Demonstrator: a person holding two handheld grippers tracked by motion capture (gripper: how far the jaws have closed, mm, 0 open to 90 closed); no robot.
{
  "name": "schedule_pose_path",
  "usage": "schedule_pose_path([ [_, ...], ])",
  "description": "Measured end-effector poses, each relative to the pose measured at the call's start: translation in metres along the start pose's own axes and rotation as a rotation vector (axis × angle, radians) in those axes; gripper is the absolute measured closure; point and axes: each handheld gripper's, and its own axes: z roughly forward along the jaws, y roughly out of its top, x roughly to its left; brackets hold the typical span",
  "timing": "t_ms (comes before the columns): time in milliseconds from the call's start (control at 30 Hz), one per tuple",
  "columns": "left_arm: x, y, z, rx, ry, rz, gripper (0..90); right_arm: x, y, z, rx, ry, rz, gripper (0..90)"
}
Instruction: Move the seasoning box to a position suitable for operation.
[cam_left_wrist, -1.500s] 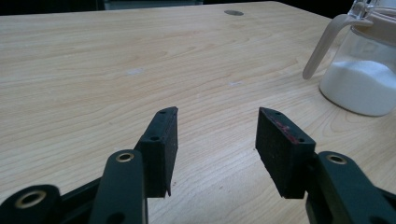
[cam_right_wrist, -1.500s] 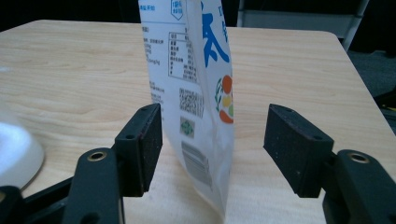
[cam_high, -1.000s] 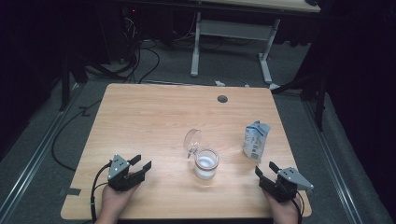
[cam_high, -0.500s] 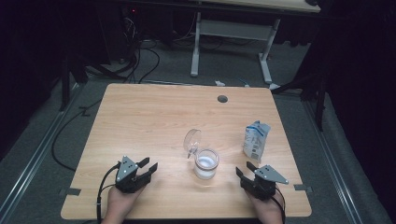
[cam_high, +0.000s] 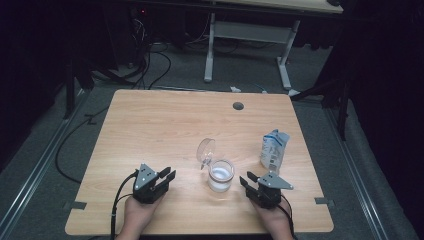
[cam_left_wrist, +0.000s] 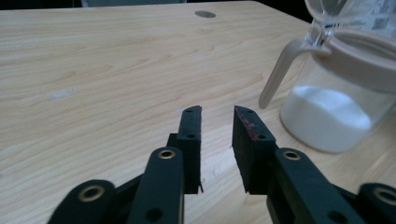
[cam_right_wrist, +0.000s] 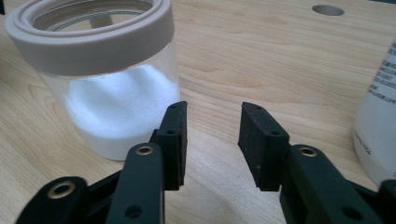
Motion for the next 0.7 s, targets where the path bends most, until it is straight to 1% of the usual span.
schedule_pose_path([
  [133,-0.005,0.01,0.011,0.009,-0.007,0.005,81.3,0.003,-0.001,0.003,0.009,0.015,-0.014,74.6],
  [233,-0.008,0.017,0.018,0.009,-0.011,-0.006,85.8,0.005,0.001,0.004,0.014,0.023,-0.02,79.9],
  [367,-0.013,0.03,0.026,0.004,-0.016,0.003,89.6,0.009,0.002,0.002,0.002,0.029,-0.033,89.9],
  [500,-0.019,0.045,0.03,-0.026,-0.029,0.021,89.9,0.013,0.004,0.002,-0.004,0.034,-0.057,90.0],
  [600,-0.023,0.055,0.033,-0.046,-0.041,0.02,89.9,0.017,0.005,0.002,-0.004,0.04,-0.074,90.0],
  [633,-0.025,0.057,0.033,-0.056,-0.045,0.014,89.9,0.017,0.005,0.002,-0.004,0.042,-0.075,90.0],
  [700,-0.028,0.06,0.035,-0.059,-0.049,0.007,89.9,0.019,0.005,0.003,-0.009,0.051,-0.075,90.0],
])
